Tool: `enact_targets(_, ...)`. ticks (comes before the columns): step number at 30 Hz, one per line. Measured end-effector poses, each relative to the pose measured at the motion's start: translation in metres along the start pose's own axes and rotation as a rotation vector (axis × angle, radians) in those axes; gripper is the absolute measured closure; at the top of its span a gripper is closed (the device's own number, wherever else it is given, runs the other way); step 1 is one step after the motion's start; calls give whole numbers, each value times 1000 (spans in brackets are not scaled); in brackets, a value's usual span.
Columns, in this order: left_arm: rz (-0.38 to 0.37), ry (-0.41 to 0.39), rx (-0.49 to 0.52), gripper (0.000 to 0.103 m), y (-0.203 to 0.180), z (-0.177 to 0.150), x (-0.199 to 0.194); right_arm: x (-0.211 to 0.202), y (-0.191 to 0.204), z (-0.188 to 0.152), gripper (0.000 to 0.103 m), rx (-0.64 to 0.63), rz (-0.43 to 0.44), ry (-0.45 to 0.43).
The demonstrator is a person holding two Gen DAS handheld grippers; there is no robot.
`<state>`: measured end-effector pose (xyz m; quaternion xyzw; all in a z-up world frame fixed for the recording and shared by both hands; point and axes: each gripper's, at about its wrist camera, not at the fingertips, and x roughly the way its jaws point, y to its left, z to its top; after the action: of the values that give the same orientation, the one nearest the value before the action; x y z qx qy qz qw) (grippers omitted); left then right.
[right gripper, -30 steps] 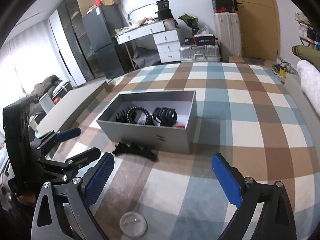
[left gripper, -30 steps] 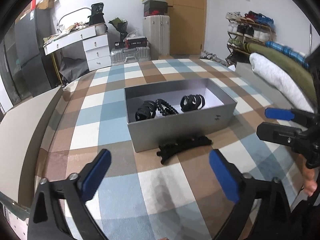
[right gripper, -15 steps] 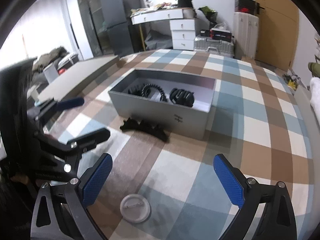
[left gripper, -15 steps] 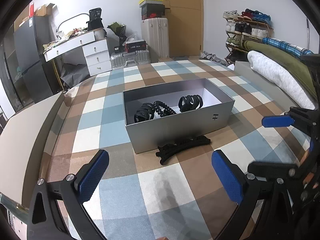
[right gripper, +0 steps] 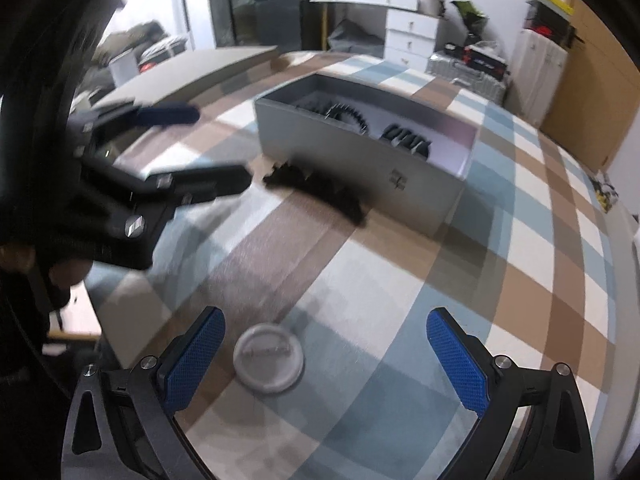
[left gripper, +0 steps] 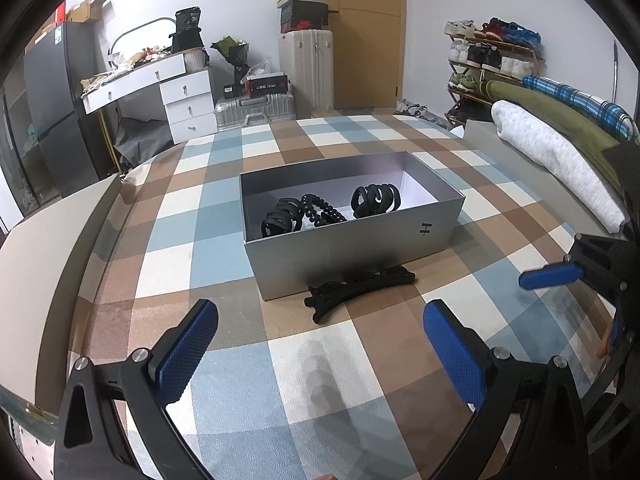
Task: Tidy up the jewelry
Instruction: 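Move the right tool to the white badge on the rug and grasp it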
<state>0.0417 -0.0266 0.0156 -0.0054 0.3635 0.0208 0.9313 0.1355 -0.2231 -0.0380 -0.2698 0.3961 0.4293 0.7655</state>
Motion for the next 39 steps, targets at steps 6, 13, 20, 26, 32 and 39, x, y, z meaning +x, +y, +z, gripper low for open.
enact_targets(6, 0, 8, 2, 3, 0, -1, 2, 8, 14, -8, 1, -80, 29, 54)
enact_targets(13, 4, 16, 1, 3, 1, -2, 4, 20, 14, -18, 3, -117, -4, 128)
enact_targets(20, 7, 24, 2, 3, 0, -4, 6, 22, -14, -16, 3, -25, -85, 102)
enact_targets(26, 10, 35, 5, 3, -1, -5, 9, 24, -35, -14, 11, 55, -122, 82)
enact_targets(32, 12, 41, 6, 3, -1, -6, 10, 25, -37, -8, 29, 81, -78, 65)
enact_targets(39, 15, 51, 3, 3, 0, -7, 13, 20, -25, -9, 53, 66, -27, 52)
